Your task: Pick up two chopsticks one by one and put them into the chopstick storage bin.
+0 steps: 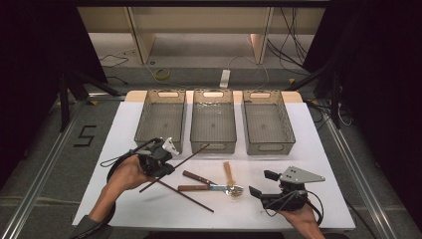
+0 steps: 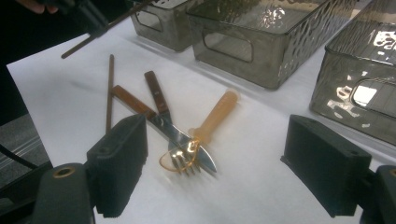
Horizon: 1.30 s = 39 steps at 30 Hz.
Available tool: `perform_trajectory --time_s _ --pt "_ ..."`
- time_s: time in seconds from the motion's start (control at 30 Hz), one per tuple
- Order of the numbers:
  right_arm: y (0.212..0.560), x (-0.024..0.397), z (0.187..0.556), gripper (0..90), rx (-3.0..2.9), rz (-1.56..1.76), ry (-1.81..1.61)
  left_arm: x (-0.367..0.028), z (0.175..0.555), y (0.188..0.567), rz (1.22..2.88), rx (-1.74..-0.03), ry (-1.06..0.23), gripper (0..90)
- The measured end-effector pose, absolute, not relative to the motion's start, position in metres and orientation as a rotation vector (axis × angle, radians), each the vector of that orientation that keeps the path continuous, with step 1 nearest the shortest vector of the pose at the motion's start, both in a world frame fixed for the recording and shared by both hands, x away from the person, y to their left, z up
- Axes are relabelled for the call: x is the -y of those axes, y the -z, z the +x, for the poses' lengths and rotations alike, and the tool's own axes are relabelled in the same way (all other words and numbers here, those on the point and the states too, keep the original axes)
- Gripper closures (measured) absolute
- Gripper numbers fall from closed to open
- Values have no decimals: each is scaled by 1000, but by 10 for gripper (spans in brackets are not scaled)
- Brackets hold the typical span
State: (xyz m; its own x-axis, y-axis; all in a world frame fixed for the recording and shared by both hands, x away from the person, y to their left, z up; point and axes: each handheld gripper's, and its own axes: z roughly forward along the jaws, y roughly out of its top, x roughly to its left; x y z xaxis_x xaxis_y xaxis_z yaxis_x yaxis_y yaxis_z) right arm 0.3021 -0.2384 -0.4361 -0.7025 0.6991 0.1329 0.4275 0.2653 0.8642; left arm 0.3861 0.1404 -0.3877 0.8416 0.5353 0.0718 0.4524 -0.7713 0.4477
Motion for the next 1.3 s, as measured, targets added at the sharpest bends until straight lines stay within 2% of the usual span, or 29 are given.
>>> perform_trajectory --time_s 0.57,0.73,0.87,1.3 --pt "436 240 302 222 -2253 1043 -1424 -162 425 358 2393 -914 -369 850" --pt "436 240 302 222 -2255 1041 -1425 -168 440 348 2329 -963 -436 850" --pt "436 240 302 222 -2254 1041 -1425 -175 454 342 2300 -999 -412 849" --pt "436 240 303 221 -2258 1038 -1427 -198 490 329 2207 -1129 -448 850"
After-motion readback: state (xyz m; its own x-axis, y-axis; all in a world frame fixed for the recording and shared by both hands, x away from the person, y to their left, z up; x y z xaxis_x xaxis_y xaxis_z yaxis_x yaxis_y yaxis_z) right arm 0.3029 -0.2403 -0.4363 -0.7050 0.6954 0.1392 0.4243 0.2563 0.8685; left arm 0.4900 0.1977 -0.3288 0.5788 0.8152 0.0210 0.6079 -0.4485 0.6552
